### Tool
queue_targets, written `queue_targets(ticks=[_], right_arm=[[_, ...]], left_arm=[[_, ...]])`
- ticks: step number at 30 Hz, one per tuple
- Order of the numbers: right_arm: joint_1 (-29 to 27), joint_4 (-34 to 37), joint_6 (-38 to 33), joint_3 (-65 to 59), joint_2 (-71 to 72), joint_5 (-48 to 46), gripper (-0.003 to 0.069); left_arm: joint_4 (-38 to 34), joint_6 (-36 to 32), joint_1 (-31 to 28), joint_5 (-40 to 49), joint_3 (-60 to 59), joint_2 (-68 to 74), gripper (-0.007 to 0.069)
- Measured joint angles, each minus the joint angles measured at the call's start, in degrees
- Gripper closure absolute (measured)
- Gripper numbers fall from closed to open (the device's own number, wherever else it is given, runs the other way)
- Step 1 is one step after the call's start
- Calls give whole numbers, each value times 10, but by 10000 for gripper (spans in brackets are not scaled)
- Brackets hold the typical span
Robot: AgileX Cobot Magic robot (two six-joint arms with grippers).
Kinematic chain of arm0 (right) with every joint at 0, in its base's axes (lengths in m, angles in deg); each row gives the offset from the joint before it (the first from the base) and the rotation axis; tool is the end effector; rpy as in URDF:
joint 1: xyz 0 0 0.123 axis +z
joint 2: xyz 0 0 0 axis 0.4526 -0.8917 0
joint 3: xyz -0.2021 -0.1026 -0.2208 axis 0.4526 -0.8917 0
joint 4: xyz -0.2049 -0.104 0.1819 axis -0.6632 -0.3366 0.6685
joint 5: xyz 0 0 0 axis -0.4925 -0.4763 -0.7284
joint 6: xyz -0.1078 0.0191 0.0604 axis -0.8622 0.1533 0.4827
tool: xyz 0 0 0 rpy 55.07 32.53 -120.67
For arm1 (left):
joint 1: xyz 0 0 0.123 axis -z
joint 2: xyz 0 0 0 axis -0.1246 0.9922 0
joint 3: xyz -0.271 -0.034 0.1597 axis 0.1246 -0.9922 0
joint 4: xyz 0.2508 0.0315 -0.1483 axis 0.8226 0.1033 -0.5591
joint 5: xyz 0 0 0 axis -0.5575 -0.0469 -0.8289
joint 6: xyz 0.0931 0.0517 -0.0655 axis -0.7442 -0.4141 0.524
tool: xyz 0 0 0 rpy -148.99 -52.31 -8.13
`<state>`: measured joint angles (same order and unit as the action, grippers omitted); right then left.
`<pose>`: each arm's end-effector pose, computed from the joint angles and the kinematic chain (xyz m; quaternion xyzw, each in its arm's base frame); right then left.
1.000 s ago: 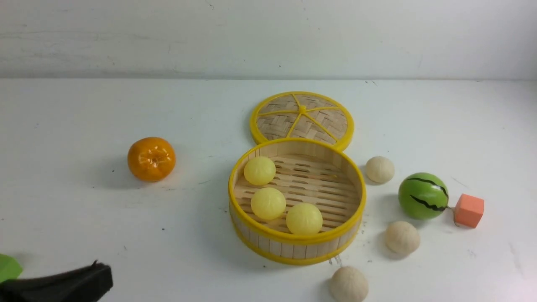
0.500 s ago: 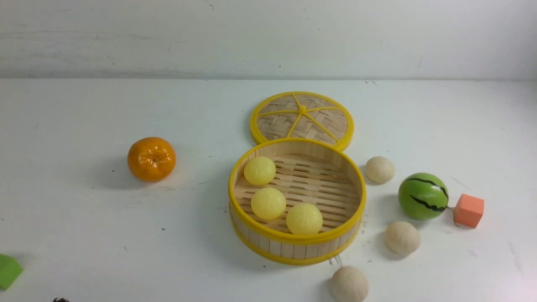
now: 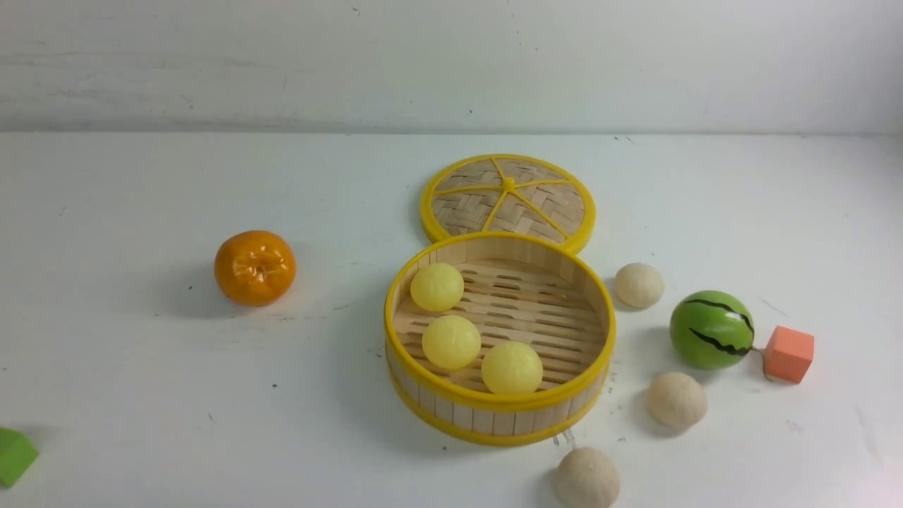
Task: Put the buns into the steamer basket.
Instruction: Use the right arm to grab a steamed stuffed bun
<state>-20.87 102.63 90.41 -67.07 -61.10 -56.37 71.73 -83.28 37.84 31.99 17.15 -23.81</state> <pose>0.1000 0.0315 0.2572 0.1842 0.7543 0.3106 0.5483 0.0798 -0.0572 0.1997 0.1248 0.7320 -0.2821 0.6075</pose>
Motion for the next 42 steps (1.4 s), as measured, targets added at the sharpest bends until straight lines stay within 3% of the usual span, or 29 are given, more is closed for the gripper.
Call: queue_targets(ticks=[5, 8, 12, 15, 17, 23, 33, 42], right_arm=[[34, -29, -166, 192, -246, -241, 419], [36, -32, -222, 257, -371, -302, 421], [64, -31, -244, 331, -541, -334, 461], [104, -32, -245, 363, -609, -338, 500], [170, -48, -240, 407, -683, -335, 545], [249, -116, -171, 465, -783, -294, 540], [259, -137, -147, 478, -880, -211, 391], [259, -137, -147, 482, -909, -185, 377]], left_arm=[[0, 0, 0, 1, 0, 0, 638], [0, 0, 0, 1, 0, 0, 638], [0, 0, 0, 1, 0, 0, 638], [0, 0, 0, 1, 0, 0, 638], [0, 0, 0, 1, 0, 0, 638], [0, 0, 0, 1, 0, 0, 638], [0, 0, 0, 2, 0, 0, 638], [0, 0, 0, 2, 0, 0, 638]])
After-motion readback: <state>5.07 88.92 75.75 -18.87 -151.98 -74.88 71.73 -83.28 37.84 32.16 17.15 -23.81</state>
